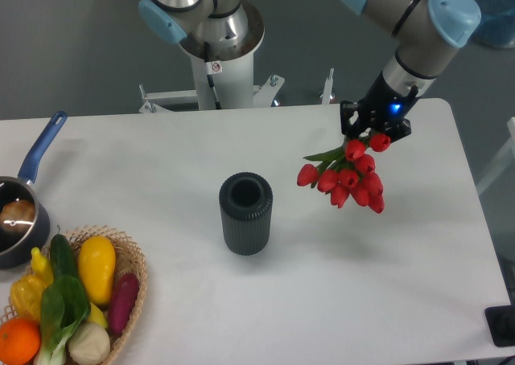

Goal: Place the flowers on the table
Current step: 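Lower the tulips toward the table beside the black vase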

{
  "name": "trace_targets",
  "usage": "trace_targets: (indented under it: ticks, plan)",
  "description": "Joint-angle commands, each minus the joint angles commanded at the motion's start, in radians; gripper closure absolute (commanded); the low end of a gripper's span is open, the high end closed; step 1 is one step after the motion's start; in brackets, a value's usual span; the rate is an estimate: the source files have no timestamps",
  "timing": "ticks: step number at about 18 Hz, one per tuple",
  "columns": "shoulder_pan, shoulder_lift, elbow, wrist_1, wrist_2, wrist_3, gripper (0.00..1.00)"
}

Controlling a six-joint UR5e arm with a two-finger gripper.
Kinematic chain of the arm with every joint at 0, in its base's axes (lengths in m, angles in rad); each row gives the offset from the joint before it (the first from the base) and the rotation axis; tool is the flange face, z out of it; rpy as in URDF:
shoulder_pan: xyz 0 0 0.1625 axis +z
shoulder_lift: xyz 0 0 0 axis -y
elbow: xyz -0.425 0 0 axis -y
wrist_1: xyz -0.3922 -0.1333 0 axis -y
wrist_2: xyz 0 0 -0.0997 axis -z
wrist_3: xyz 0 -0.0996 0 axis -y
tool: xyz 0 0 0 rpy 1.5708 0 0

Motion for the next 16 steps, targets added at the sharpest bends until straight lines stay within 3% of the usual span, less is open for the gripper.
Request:
trace_targets:
  ticks: [4,16]
  plan:
    - [-0.02,-0.017,-0.002,0.0,0.002,-0.002,0.62]
    - [-0.029,-0.034,-0.018,0.006,0.002,0.003,0.66]
